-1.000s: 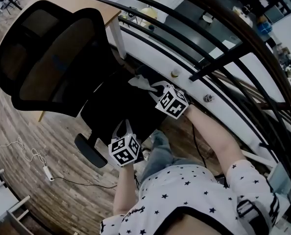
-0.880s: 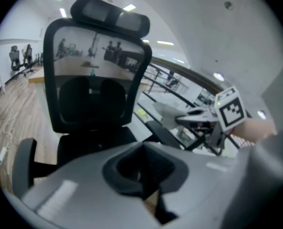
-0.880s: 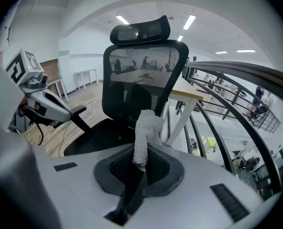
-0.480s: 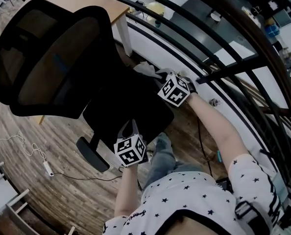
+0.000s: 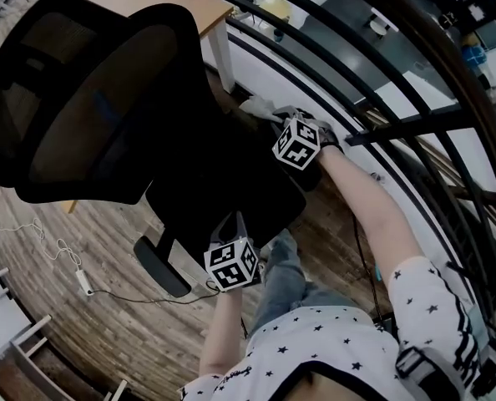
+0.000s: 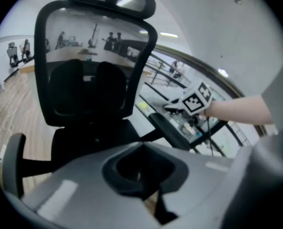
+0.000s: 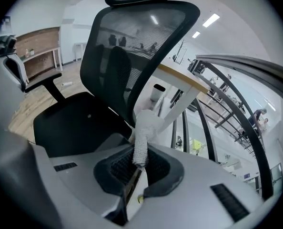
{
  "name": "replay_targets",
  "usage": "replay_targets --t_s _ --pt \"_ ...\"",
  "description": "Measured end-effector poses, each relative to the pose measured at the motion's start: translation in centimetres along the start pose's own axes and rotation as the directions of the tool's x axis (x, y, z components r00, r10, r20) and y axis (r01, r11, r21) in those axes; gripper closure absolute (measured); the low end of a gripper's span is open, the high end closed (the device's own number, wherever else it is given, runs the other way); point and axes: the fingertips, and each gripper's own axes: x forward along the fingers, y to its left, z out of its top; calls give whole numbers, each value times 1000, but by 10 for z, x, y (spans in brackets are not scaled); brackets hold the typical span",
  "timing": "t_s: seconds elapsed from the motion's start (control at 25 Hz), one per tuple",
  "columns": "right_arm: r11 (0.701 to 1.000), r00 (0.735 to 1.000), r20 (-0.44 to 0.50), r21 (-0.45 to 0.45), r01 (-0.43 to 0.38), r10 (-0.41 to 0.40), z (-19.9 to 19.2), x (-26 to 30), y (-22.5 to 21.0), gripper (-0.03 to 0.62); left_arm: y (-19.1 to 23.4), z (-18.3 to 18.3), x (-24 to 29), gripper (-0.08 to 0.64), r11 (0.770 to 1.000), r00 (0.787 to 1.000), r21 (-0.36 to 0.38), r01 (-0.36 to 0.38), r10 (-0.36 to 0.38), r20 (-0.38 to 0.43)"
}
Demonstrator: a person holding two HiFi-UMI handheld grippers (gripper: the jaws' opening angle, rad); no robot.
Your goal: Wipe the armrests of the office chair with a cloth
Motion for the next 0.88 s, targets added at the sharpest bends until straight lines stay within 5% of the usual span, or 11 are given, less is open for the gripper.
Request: replay_targets --t_s 0.6,0.88 --pt "998 995 -82 21 -52 54 -23 25 15 563 0 -16 3 554 1000 1000 -19 -4 3 -30" --pt "995 992 -103 -54 -85 79 -27 22 24 563 -6 -16 5 554 1000 1000 -19 4 -4 -26"
